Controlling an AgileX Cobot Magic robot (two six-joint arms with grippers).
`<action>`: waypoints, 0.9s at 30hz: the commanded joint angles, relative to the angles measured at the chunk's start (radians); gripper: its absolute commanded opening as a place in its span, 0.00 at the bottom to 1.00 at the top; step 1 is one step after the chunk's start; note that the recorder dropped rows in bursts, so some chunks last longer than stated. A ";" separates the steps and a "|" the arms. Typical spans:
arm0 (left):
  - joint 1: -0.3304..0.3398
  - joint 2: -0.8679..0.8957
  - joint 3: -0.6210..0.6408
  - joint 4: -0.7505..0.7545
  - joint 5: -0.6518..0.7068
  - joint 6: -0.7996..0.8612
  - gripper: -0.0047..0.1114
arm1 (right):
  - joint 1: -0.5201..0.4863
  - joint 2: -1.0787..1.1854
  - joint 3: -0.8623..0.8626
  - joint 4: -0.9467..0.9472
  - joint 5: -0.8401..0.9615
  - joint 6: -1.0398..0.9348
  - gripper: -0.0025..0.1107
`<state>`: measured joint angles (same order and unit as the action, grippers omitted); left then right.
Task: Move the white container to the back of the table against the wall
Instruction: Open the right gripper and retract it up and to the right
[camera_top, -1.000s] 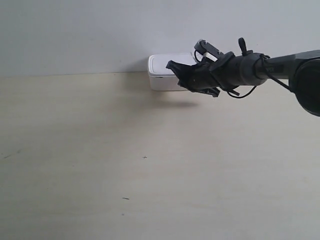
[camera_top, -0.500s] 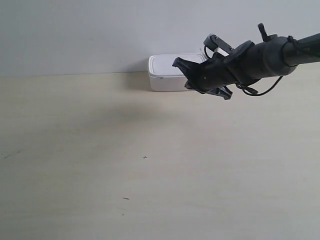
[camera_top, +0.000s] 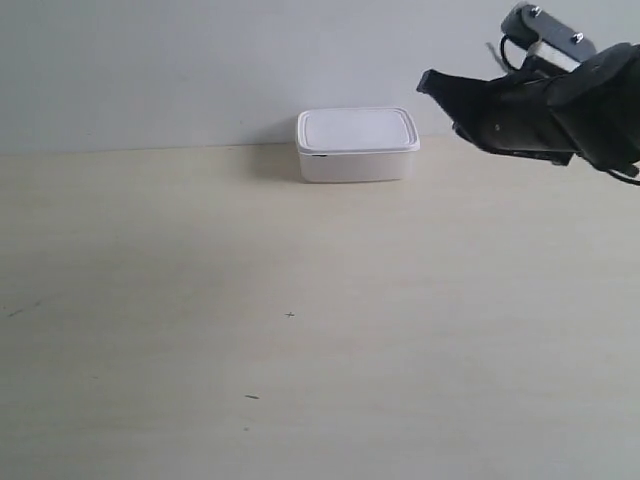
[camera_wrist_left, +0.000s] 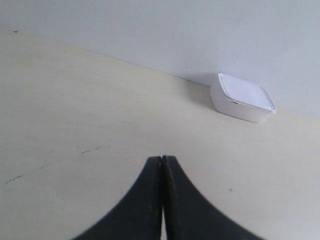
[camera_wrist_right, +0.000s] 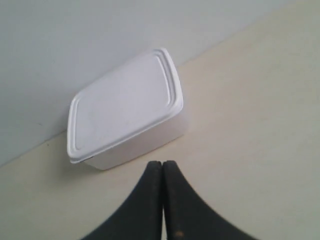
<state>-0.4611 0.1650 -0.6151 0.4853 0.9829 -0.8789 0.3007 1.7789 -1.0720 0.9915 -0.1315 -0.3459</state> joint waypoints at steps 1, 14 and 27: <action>0.015 -0.093 0.049 -0.024 0.035 -0.018 0.04 | 0.001 -0.154 0.076 -0.002 -0.024 -0.054 0.02; 0.112 -0.165 0.110 -0.074 0.078 0.072 0.04 | 0.001 -0.574 0.333 -0.007 -0.029 -0.082 0.02; 0.115 -0.165 0.176 -0.485 -0.219 0.017 0.04 | 0.001 -1.150 0.665 -0.003 0.189 -0.072 0.02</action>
<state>-0.3499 0.0033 -0.4770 0.0551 0.9360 -0.8682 0.3007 0.7549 -0.4564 0.9954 0.0096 -0.4147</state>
